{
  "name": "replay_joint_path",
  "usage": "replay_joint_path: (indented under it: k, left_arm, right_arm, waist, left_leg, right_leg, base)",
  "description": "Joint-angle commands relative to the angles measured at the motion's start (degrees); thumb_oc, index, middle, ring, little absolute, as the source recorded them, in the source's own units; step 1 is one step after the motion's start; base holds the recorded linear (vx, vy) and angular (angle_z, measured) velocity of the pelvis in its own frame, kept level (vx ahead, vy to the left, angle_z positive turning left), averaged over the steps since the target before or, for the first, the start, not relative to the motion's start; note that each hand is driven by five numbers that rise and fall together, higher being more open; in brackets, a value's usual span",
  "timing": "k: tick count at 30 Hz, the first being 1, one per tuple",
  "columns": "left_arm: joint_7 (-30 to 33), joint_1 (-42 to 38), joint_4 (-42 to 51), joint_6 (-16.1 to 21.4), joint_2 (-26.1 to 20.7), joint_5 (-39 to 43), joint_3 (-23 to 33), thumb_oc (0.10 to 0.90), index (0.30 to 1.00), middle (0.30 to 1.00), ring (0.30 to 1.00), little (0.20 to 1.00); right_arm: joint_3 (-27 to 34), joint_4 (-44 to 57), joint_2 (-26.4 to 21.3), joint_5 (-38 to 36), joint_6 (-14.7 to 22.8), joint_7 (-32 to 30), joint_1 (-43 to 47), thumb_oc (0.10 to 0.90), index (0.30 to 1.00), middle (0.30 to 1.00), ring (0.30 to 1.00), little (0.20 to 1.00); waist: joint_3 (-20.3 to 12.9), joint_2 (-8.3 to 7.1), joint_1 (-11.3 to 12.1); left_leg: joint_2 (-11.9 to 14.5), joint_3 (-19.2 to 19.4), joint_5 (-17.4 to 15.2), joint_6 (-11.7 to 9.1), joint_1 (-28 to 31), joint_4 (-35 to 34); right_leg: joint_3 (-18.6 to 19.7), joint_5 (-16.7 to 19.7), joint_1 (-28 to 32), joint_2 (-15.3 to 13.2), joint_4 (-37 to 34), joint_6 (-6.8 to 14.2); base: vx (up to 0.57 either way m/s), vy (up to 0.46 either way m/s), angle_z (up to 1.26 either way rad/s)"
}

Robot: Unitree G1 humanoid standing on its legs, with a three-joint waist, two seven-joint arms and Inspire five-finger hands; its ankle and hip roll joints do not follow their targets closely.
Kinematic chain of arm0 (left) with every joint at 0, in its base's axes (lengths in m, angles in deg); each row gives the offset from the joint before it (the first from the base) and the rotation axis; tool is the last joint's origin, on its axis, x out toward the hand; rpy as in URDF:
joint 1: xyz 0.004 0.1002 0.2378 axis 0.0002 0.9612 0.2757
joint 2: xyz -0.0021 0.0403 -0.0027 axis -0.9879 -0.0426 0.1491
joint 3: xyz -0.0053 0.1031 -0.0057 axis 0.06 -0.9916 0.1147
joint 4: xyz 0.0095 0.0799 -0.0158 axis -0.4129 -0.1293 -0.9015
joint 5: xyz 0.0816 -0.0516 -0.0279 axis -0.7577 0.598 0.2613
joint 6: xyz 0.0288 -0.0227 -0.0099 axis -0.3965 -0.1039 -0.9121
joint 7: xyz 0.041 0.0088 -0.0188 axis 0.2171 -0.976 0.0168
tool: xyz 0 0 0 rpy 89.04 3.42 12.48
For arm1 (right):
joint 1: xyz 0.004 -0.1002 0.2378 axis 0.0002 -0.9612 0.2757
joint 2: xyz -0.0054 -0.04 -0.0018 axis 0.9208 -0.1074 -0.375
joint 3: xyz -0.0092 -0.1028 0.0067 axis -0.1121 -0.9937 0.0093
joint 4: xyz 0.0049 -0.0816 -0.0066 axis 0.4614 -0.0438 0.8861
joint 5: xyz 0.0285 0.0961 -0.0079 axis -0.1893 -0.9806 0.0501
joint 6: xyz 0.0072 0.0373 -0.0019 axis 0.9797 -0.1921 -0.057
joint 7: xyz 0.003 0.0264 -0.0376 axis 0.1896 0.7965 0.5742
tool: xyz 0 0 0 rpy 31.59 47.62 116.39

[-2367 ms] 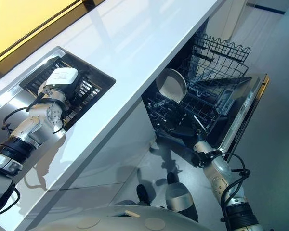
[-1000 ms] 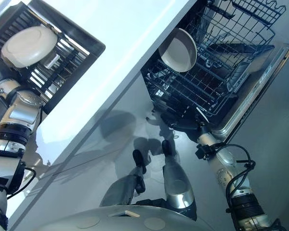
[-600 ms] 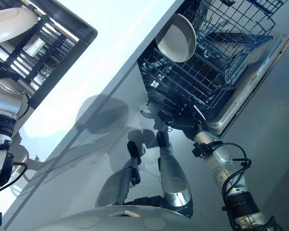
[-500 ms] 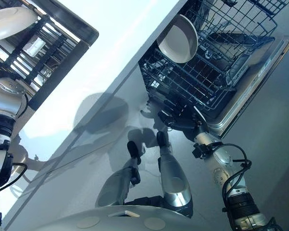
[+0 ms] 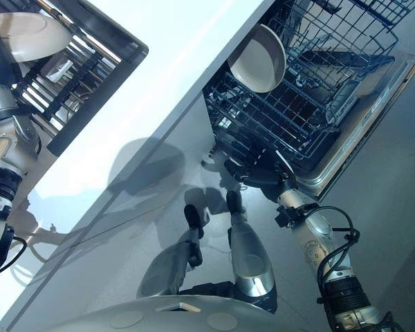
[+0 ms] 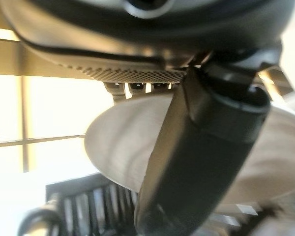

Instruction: Pick up plates and place into dishwasher.

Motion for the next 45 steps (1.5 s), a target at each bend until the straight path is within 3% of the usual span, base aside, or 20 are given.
replay_joint_path:
  k: [1, 7, 8, 9, 11, 15, 19, 31, 41, 45]
  left_arm:
    - [-1.50, -1.80, 0.07, -0.41, -7.97, -6.35, -0.33, 0.800, 0.900, 0.900, 0.900, 0.900]
    - [-2.13, 1.94, 1.40, 0.55, -8.40, -6.82, 1.30, 0.800, 0.900, 0.900, 0.900, 0.900]
    - [-2.54, 2.58, 1.52, 0.61, -8.41, -6.77, 1.79, 0.764, 0.869, 0.869, 0.869, 0.864]
    - [-2.98, 3.25, 1.81, 0.47, -8.34, -6.76, 2.23, 0.608, 0.735, 0.735, 0.735, 0.708]
    - [-3.60, 4.74, 1.94, 0.45, -8.26, -5.86, 3.03, 0.100, 0.300, 0.300, 0.300, 0.200]
    - [-2.52, 6.63, 2.08, -0.19, -7.73, -1.20, 4.74, 0.100, 0.300, 0.300, 0.300, 0.200]
    - [0.76, 10.15, 2.59, 0.45, -6.52, 5.60, 9.80, 0.100, 0.300, 0.300, 0.300, 0.200]
    - [5.21, 15.29, 3.80, 3.62, -4.91, 6.25, 16.66, 0.100, 0.300, 0.300, 0.300, 0.200]
    - [12.17, 18.02, 5.51, 9.49, -4.77, 13.35, 22.32, 0.100, 0.300, 0.300, 0.300, 0.200]
    - [15.13, 18.57, 7.38, 15.70, -4.82, 14.83, 25.86, 0.100, 0.300, 0.300, 0.300, 0.200]
  right_arm:
    - [3.42, 6.64, 0.79, -0.80, 2.92, 4.20, -1.29, 0.800, 0.900, 0.900, 0.900, 0.900]
    - [4.54, 6.52, 0.72, -0.60, 1.66, 4.57, -2.83, 0.800, 0.900, 0.900, 0.900, 0.900]
    - [4.69, 6.56, 0.83, -0.47, 1.40, 4.62, -3.04, 0.800, 0.900, 0.900, 0.900, 0.900]
    - [4.91, 6.54, 1.01, -0.33, 1.07, 4.78, -3.21, 0.800, 0.900, 0.900, 0.900, 0.900]
    - [5.26, 6.54, 1.32, -0.13, 0.52, 4.80, -3.67, 0.800, 0.900, 0.900, 0.900, 0.900]
    - [5.81, 6.80, 1.37, -0.02, -0.37, 4.70, -4.36, 0.800, 0.900, 0.900, 0.900, 0.900]
    - [6.37, 7.38, 1.56, 0.21, -1.59, 4.70, -5.77, 0.800, 0.900, 0.900, 0.900, 0.900]
    - [7.40, 7.42, 2.36, 0.14, -3.11, 6.36, -8.64, 0.800, 0.900, 0.900, 0.900, 0.900]
    - [9.48, 8.35, 3.11, 0.34, 5.17, 0.90, -9.87, 0.800, 0.900, 0.900, 0.900, 0.900]
    - [11.51, 10.47, 4.28, -0.39, 6.94, -3.35, -9.20, 0.800, 0.900, 0.900, 0.900, 0.900]
  waist:
    - [-4.97, -0.42, -1.89]
    - [-6.54, 0.76, -1.81]
    - [-6.79, 0.90, -1.77]
    - [-6.96, 1.04, -1.74]
    - [-7.47, 1.27, -1.70]
    - [-8.14, 1.36, -1.60]
    - [-9.11, 1.14, -1.16]
    - [-10.17, 0.48, -0.47]
    - [-11.82, 0.45, -0.07]
    - [-13.65, 0.47, 0.15]
  left_leg:
    - [-4.87, -1.85, -8.80, 1.67, -4.45, 10.78]
    - [-5.75, -3.25, -8.59, 1.69, -2.31, 10.02]
    - [-5.86, -3.33, -8.60, 1.75, -2.06, 10.03]
    - [-5.96, -3.47, -8.60, 1.78, -1.75, 9.95]
    - [-6.17, -3.77, -8.61, 1.77, -1.02, 9.71]
    - [-6.41, -4.02, -8.54, 1.84, 0.13, 9.26]
    - [-6.55, -3.86, -8.44, 1.86, 1.65, 8.57]
    - [-6.39, -3.33, -8.03, 1.95, 3.74, 7.84]
    - [-6.09, -3.21, -7.78, 1.79, 5.19, 6.73]
    - [-5.86, -3.47, -7.82, 1.34, 6.18, 5.61]
  right_leg:
    - [2.71, -3.71, -0.87, -0.73, 3.13, 6.29]
    - [2.63, -3.56, 0.93, -1.35, 2.71, 6.47]
    - [2.57, -3.63, 1.04, -1.43, 2.89, 6.48]
    - [2.52, -3.69, 1.19, -1.47, 3.03, 6.49]
    - [2.52, -3.76, 1.80, -1.65, 3.07, 6.62]
    - [2.35, -3.64, 2.75, -1.74, 2.84, 6.78]
    - [1.67, -3.37, 4.10, -1.82, 2.05, 7.03]
    - [0.09, -2.93, 5.72, -1.80, 1.73, 7.31]
    - [-0.58, -3.55, 7.76, -1.39, 1.18, 7.10]
    - [-0.70, -3.71, 8.81, -1.17, 0.25, 7.00]
  base:
    - [0.04, 0.050, 0.04]
    - [0.07, 0.054, 0.07]
    - [0.07, 0.056, 0.05]
    - [0.07, 0.059, 0.03]
    - [0.07, 0.053, 0.01]
    - [0.06, 0.030, -0.01]
    - [0.07, 0.009, -0.02]
    - [0.05, -0.011, -0.02]
    - [0.00, 0.000, 0.00]
    - [-0.03, -0.002, 0.01]
